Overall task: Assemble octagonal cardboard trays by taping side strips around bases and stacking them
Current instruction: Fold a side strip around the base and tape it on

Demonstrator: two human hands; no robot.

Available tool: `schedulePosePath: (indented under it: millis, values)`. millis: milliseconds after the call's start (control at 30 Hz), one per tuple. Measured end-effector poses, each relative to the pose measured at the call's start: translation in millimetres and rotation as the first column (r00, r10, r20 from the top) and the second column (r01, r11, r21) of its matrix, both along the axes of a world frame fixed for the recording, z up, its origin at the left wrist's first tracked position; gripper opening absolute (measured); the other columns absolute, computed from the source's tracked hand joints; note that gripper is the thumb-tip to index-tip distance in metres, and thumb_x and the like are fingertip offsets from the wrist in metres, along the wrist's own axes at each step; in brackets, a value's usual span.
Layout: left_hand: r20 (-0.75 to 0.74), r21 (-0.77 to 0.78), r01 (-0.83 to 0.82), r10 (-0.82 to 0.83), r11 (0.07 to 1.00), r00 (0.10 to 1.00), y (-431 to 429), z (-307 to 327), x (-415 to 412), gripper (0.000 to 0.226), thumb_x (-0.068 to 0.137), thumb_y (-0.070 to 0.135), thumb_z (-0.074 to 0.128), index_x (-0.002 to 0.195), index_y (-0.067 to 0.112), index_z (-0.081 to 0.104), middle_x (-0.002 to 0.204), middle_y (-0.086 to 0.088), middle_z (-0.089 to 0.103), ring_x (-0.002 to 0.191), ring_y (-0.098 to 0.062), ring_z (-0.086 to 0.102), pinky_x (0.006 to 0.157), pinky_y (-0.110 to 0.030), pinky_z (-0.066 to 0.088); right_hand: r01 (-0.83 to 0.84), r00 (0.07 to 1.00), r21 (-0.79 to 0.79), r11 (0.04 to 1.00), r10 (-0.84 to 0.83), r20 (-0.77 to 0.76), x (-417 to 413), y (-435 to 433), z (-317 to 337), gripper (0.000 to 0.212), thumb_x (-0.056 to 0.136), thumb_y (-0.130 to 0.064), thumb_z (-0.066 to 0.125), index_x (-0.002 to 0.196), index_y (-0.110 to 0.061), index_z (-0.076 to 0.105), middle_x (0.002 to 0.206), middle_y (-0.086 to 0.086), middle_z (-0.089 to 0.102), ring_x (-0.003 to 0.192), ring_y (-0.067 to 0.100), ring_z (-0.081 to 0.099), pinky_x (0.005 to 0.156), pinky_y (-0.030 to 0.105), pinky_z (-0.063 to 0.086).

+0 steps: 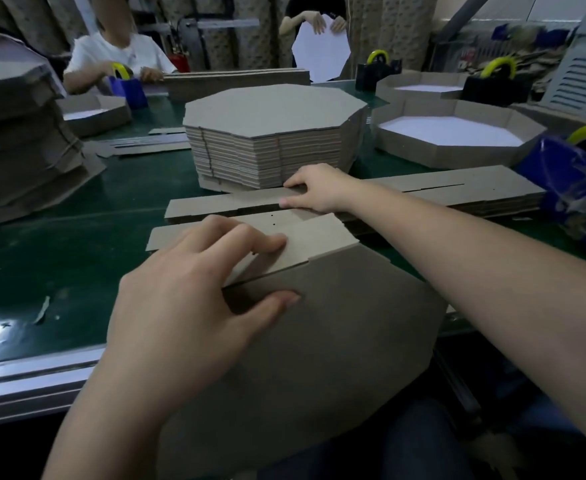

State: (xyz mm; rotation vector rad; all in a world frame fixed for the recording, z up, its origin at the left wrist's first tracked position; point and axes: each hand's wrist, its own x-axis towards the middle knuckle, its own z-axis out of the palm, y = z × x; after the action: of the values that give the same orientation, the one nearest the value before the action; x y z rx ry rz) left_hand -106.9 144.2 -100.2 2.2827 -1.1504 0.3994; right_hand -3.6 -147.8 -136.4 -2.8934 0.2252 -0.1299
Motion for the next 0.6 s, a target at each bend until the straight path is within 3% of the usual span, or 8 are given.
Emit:
schedulePosePath:
  millis: [100, 200, 300, 400, 500, 600]
  values:
    - [0.004, -0.031, 0.003, -0.003, 1.0, 1.0, 0, 1, -2, 0.04, 0.067, 0.071, 0.054, 0.097, 0.045, 0.059, 0.107, 0.026, 0.058, 0.095, -0.003, 0.057, 0.065, -0.035, 0.05, -0.055, 0.994, 0.106, 0.993, 0.044, 0.098, -13, -1, 14, 0.06, 0.085, -0.051, 0.067, 0.132, -0.016, 0.057, 0.133, 0.001, 0.058, 0.124, 0.02, 0.051, 0.1, 0.025, 0.037]
    - [-0.008, -0.079, -0.002, 0.002, 0.997, 1.0, 1, 2, -2, 0.044, 0.067, 0.078, 0.046, 0.093, 0.044, 0.056, 0.105, 0.027, 0.058, 0.09, -0.005, 0.057, 0.064, -0.035, 0.049, -0.144, 0.971, 0.143, 0.979, 0.112, 0.209, -33, 4, 31, 0.049, 0.08, -0.041, 0.075, 0.118, -0.018, 0.055, 0.113, -0.004, 0.055, 0.108, 0.018, 0.054, 0.088, 0.025, 0.042]
    - [-0.014, -0.137, 0.041, -0.044, 0.99, 0.999, 3, 1, -5, 0.044, 0.07, 0.076, 0.049, 0.091, 0.04, 0.062, 0.105, 0.024, 0.06, 0.092, -0.01, 0.061, 0.067, -0.04, 0.052, -0.225, 0.937, -0.061, 0.973, 0.233, 0.259, -52, 13, 47, 0.052, 0.083, -0.043, 0.067, 0.128, -0.026, 0.049, 0.122, -0.004, 0.052, 0.112, 0.018, 0.051, 0.097, 0.037, 0.041]
    - [-0.025, -0.195, 0.081, -0.088, 0.977, 0.996, 9, 1, -10, 0.043, 0.07, 0.072, 0.054, 0.092, 0.037, 0.066, 0.105, 0.022, 0.061, 0.096, -0.014, 0.063, 0.074, -0.044, 0.053, -0.177, 0.922, -0.316, 0.932, 0.269, 0.278, -73, 25, 63, 0.061, 0.083, -0.066, 0.053, 0.136, -0.036, 0.044, 0.117, -0.003, 0.052, 0.108, 0.022, 0.053, 0.088, 0.036, 0.037]
    - [-0.012, -0.242, 0.109, -0.116, 0.964, 0.993, 15, 2, -18, 0.04, 0.07, 0.069, 0.058, 0.092, 0.036, 0.067, 0.104, 0.02, 0.062, 0.098, -0.014, 0.064, 0.075, -0.046, 0.053, -0.131, 0.899, -0.402, 0.906, 0.28, 0.336, -97, 41, 80, 0.065, 0.081, -0.073, 0.05, 0.135, -0.037, 0.047, 0.111, -0.004, 0.054, 0.1, 0.024, 0.055, 0.079, 0.032, 0.033]
    - [0.011, -0.287, 0.128, -0.13, 0.949, 0.991, 21, 4, -28, 0.039, 0.071, 0.067, 0.059, 0.092, 0.035, 0.069, 0.103, 0.018, 0.063, 0.099, -0.014, 0.064, 0.076, -0.045, 0.052, -0.143, 0.873, -0.433, 0.89, 0.32, 0.369, -127, 53, 101, 0.064, 0.082, -0.071, 0.051, 0.134, -0.033, 0.05, 0.113, -0.004, 0.056, 0.102, 0.022, 0.056, 0.083, 0.035, 0.039]
